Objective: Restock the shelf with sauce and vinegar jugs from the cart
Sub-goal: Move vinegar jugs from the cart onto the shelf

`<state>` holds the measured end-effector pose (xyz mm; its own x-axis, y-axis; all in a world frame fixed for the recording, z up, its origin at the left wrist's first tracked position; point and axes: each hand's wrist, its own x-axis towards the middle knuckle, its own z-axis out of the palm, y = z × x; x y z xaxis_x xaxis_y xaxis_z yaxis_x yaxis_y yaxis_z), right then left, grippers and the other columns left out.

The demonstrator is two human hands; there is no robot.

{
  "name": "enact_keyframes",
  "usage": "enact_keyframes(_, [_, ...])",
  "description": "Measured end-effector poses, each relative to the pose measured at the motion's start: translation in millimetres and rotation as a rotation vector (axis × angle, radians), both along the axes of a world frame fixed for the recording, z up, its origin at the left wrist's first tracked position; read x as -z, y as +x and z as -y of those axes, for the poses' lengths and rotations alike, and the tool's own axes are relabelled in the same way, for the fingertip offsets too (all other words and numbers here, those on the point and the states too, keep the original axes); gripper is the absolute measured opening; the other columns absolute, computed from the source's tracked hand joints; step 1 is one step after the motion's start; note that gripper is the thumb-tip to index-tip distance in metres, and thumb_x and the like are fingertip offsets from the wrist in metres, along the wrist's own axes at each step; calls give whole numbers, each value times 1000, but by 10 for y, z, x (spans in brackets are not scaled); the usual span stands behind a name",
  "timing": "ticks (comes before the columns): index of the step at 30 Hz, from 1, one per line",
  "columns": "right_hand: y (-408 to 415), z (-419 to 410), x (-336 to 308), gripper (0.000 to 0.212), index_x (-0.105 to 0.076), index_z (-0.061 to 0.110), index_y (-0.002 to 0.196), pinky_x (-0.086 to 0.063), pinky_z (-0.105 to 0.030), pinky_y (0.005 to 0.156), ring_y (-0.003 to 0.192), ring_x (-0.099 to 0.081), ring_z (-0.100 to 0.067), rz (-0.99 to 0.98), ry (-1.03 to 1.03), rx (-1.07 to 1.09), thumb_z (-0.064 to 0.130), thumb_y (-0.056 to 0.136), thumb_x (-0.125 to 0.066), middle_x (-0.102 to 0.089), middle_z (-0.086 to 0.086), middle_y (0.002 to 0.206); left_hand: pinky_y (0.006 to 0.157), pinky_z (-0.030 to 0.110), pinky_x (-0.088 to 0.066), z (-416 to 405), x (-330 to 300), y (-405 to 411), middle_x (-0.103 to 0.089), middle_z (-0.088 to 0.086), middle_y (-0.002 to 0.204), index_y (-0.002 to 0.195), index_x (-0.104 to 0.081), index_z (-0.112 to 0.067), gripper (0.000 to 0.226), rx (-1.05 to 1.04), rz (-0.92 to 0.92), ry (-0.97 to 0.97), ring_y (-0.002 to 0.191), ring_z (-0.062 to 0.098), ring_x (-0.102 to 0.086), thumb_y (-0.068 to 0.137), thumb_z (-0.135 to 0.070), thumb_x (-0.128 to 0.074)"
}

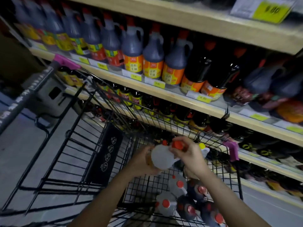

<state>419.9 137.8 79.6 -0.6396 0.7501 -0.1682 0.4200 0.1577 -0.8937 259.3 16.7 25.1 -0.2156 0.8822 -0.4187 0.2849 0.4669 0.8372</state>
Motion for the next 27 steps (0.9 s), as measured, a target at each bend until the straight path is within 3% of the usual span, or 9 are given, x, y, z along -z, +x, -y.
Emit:
enact_keyframes(2, [-53,1,-171,27,-60,23,96,-54,-20,66,73,-65,-8,-82,-66,-10,11,76,-74,-67,4,86,76,1,-39,-93,-44,-18,-42,-26,113,115,-42,-35,79,65,25,33,102,-17,-45,56,-14,-90])
enact_keyframes(4, [-84,-4,-223,27,-59,18,97,-51,-13,64,71,-64,0,-124,-102,-4,7,77,-72,-67,4,85,75,1,-39,-117,14,-33,-43,-27,113,113,-40,-40,79,73,49,52,102,-12,-47,59,-8,-88])
enact_keyframes(10, [2,-98,129,34,-56,24,107,-50,-20,88,102,-62,-8,-98,-133,19,11,80,-71,-64,2,109,89,26,-48,-6,366,-87,-58,-17,116,115,-52,-34,82,-88,123,-19,110,4,-55,44,-45,-90])
enact_keyframes(12, [121,-243,371,35,-56,19,114,-48,-18,86,104,-59,-14,22,-37,99,16,82,-69,-62,3,108,86,15,-43,32,485,-114,-58,-13,113,121,-50,-26,92,-152,120,-66,110,9,-56,42,-51,-89])
enact_keyframes(14, [227,-401,643,36,-54,9,120,-49,-21,78,102,-60,-25,190,21,160,13,86,-64,-63,-5,107,82,8,-39,81,619,-166,-56,-9,114,128,-44,-20,93,-229,88,-85,107,10,-55,49,-29,-92])
enact_keyframes(16, [254,-534,931,43,-49,7,129,-49,-35,81,106,-58,-32,357,30,179,16,89,-61,-61,-14,118,88,17,-43,136,744,-208,-56,-7,119,127,-45,-23,98,-276,133,-104,112,14,-54,43,-34,-94])
enact_keyframes(19, [191,-676,1359,52,-41,7,136,-44,-35,86,115,-52,-34,448,3,117,20,90,-60,-54,-17,129,98,39,-44,179,966,-215,-56,-7,123,124,-46,-29,110,-371,187,-141,116,16,-52,28,-56,-91])
enact_keyframes(23, [62,-749,1713,38,-46,5,127,-46,-38,69,91,-61,-37,434,-16,130,22,94,-52,-64,-24,106,99,38,-45,139,1133,-171,-58,-12,115,117,-49,-35,81,-353,166,-177,107,7,-54,48,-31,-91])
enact_keyframes(27, [88,-708,1756,31,-48,2,117,-43,-41,56,69,-60,-34,424,43,105,23,95,-49,-64,-22,81,97,45,-48,222,1253,-158,-60,-11,123,125,-48,-40,95,-362,151,-180,115,11,-55,40,-51,-91])
